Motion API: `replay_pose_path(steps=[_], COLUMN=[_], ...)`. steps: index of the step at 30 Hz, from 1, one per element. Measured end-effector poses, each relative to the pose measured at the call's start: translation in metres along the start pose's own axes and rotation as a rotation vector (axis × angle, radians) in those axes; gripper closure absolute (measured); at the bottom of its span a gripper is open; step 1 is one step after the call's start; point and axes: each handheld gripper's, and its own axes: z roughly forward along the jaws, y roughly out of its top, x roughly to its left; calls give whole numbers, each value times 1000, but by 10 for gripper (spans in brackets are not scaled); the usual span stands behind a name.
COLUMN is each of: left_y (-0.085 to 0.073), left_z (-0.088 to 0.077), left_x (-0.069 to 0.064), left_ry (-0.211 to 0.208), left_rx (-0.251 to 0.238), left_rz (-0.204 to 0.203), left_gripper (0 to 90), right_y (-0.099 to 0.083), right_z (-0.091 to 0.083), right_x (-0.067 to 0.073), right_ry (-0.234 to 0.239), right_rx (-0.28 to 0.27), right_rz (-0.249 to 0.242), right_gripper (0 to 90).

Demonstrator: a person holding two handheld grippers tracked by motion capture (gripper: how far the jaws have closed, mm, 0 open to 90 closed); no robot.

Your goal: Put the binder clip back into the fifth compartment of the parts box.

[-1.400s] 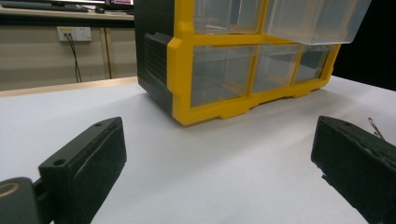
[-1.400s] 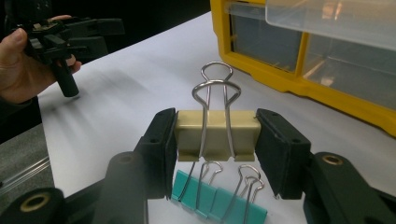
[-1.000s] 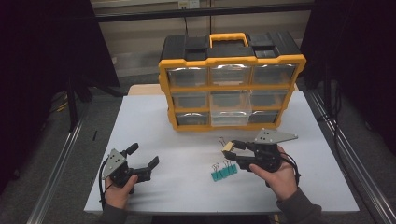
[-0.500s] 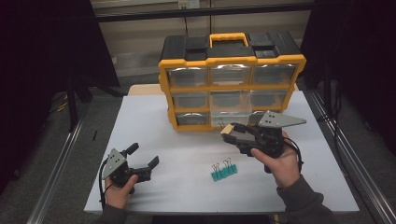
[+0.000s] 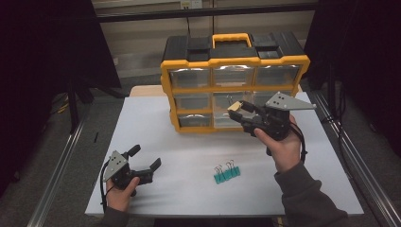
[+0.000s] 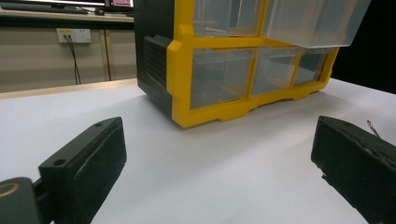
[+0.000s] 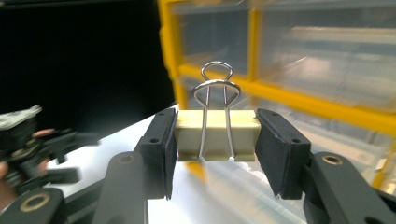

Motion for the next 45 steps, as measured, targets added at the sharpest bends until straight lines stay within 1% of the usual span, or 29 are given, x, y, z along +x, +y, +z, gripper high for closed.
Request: replay_pose_path(steps=[1,2,3,5,6,7,9,10,14,16,17,18,19,21,22,23,24,25,27,28,29,30,31,35,36,40,42,44,45], left_y=[0,0,0,0,0,0,0,0,0,0,0,0,0,0,0,0,0,0,0,0,0,0,0,0,0,0,0,0,0], left_z=[0,0,0,0,0,0,0,0,0,1,0,0,0,0,0,0,0,0,0,0,0,0,0,0,0,0,0,0,1], left_x=[0,0,0,0,0,0,0,0,0,0,1,2,1,2,1,1,2,1,1,1,0,0,0,0,0,0,0,0,0], left_ry=[2,2,7,5,5,9,8,7,5,5,8,1,0,1,0,0,2,3,2,2,10,9,10,-2,8,11,13,13,8], left_rx=[0,0,2,3,3,2,5,4,0,-1,8,11,9,9,6,6,10,5,10,10,4,3,4,4,6,4,4,4,1], left_rz=[5,5,-1,0,0,4,7,6,-4,-6,9,11,5,14,12,12,10,3,12,12,5,6,4,-1,8,9,6,8,0], left_gripper=[34,34,34,34,34,34,34,34,34,34,34,34,34,34,34,34,34,34,34,34,34,34,34,34,34,34,34,34,34], right_y=[1,1,2,1,1,0,-2,-2,-4,-5,-5,-5,-5,-5,-5,-5,-5,-4,-5,-5,-7,-7,-11,-17,-25,-38,-47,-58,-64], right_z=[2,2,6,10,10,15,20,22,28,32,33,34,34,32,30,28,28,23,18,18,12,12,5,-3,-10,-21,-24,-25,-25], right_x=[-2,-2,-8,-13,-13,-17,-19,-20,-22,-23,-24,-25,-26,-26,-26,-25,-25,-24,-23,-23,-21,-21,-18,-15,-13,-10,-8,-6,-4], right_ry=[-20,-20,-47,-76,-76,-99,-103,-114,-123,-145,-148,-156,-165,-163,-164,-169,-169,-168,-149,-149,-136,-136,-136,-129,-126,-117,-103,-92,-86], right_rx=[-4,-4,-8,-3,-3,2,13,20,25,30,26,22,19,24,24,26,26,16,8,8,-8,-8,-15,-24,-36,-38,-19,6,19], right_rz=[3,3,14,19,19,20,23,23,30,30,35,44,49,49,43,35,35,45,58,58,67,67,58,57,66,53,41,43,41], right_gripper=[503,503,502,503,503,503,503,502,502,495,446,364,309,290,267,267,226,155,130,130,104,104,82,78,71,61,44,41,40])
